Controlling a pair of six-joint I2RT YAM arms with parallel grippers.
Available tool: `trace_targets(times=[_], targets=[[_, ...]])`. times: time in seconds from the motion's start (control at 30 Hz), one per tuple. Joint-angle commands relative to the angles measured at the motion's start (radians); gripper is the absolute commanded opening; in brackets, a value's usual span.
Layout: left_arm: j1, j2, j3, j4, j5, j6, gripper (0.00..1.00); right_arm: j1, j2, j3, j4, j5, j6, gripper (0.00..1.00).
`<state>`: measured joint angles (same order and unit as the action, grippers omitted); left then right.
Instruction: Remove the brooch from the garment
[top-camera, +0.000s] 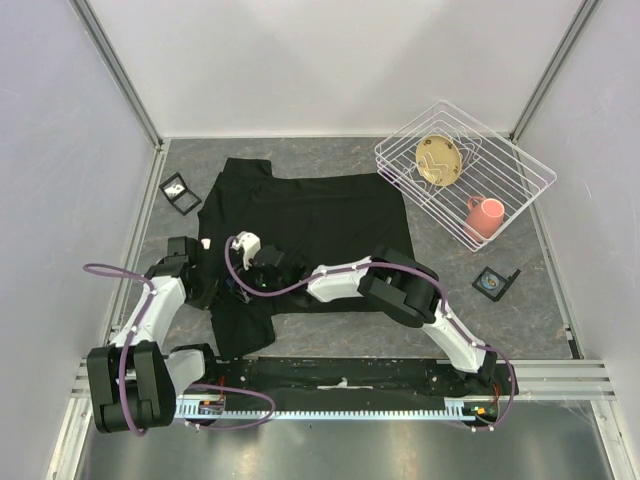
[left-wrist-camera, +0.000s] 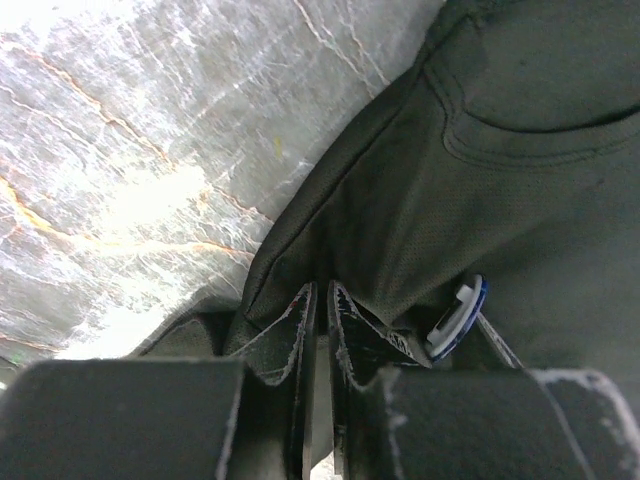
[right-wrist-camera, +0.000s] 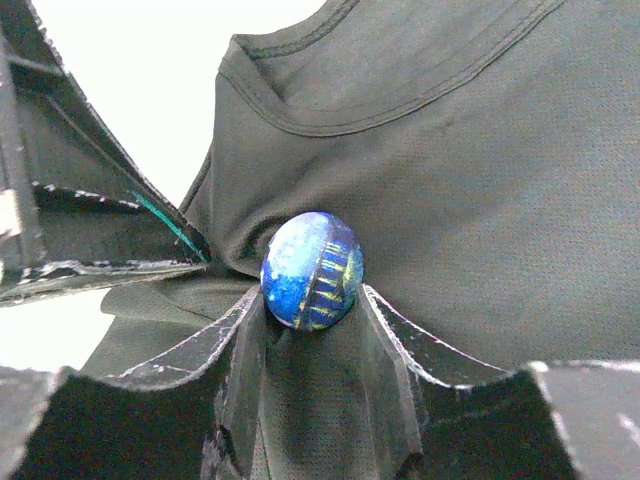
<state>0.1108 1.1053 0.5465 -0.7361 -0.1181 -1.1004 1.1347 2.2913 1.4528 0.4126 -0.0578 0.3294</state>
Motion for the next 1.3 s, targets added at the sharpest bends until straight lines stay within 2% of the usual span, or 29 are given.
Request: trace_targets(times=[0.0, 0.17, 0.47, 0.57, 0.8, 0.97, 1.07, 1.27], targets=[[0.001, -0.050, 0.023, -0.006, 0.035, 0.068, 0.15, -0.032, -0.052, -0.028, 0.057, -0.080, 0.146, 0.48], [-0.003, -0.105, 0.035, 0.014, 0.040, 0.122, 0.27, -0.049, -0.070, -0.074, 0.104, -0.108, 0.194, 0.53], [-0.013, -0.110, 0.032, 0.026, 0.069, 0.145, 0.28, -0.066, -0.064, -0.062, 0.080, -0.103, 0.181, 0.53], [-0.016, -0.084, 0.035, 0.044, 0.110, 0.146, 0.28, -0.064, -0.050, -0.026, 0.052, -0.125, 0.163, 0.55], [-0.017, -0.039, 0.056, 0.046, 0.106, 0.129, 0.28, -0.053, -0.029, 0.041, -0.011, -0.123, 0.100, 0.62], [-0.016, -0.019, 0.035, 0.049, 0.101, 0.083, 0.25, -0.035, -0.010, 0.078, -0.061, -0.077, 0.054, 0.61], [-0.016, 0.014, 0.013, 0.061, 0.091, 0.076, 0.24, -0.027, -0.010, 0.103, -0.104, -0.048, 0.019, 0.58], [-0.016, 0.076, 0.036, -0.017, 0.029, 0.056, 0.18, -0.012, 0.026, 0.178, -0.202, -0.008, -0.038, 0.49]])
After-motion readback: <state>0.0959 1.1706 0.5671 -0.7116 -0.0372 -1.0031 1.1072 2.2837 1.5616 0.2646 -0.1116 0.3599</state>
